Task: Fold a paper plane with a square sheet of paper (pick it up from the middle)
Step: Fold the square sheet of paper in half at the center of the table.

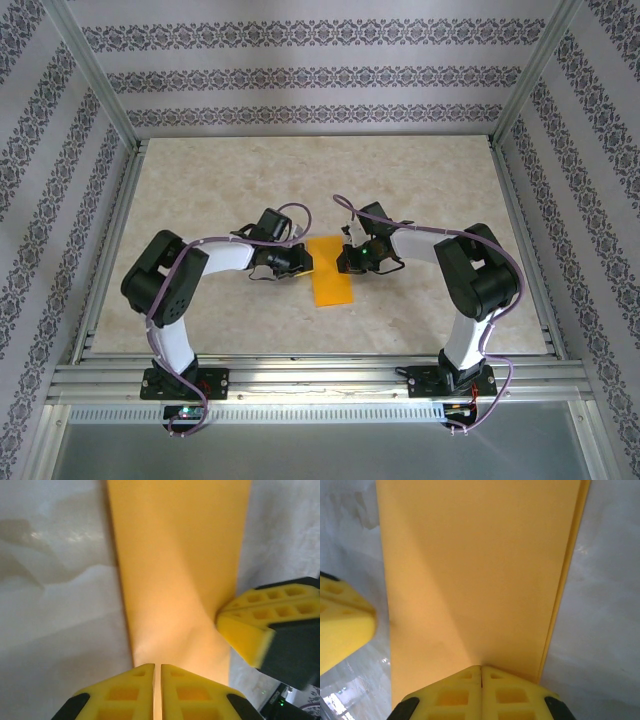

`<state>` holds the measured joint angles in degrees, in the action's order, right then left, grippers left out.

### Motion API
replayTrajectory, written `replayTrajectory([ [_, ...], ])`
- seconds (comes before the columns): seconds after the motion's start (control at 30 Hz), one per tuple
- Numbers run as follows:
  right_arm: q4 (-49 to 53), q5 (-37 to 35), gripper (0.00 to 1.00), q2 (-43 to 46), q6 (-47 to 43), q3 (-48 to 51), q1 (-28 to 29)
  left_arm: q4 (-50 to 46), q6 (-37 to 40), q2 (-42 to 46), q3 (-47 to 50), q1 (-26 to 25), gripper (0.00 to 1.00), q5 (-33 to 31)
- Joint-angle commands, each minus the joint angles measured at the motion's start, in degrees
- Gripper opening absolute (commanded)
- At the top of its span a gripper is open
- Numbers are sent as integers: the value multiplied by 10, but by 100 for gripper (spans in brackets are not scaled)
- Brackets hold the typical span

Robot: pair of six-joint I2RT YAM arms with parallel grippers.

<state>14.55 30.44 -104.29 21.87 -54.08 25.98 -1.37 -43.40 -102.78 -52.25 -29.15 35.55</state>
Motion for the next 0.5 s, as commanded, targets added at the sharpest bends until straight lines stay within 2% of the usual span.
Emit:
replayTrajectory([
  [0.0,100,-96,0,-33,-10,39,-7,9,-34,39,15,-17,10,12],
  [0.17,102,-97,0,-31,-10,39,-8,74,-82,41,39,-47,10,30],
  [0.47,102,-97,0,-33,-10,38,-7,105,-89,11,68,-59,10,20],
])
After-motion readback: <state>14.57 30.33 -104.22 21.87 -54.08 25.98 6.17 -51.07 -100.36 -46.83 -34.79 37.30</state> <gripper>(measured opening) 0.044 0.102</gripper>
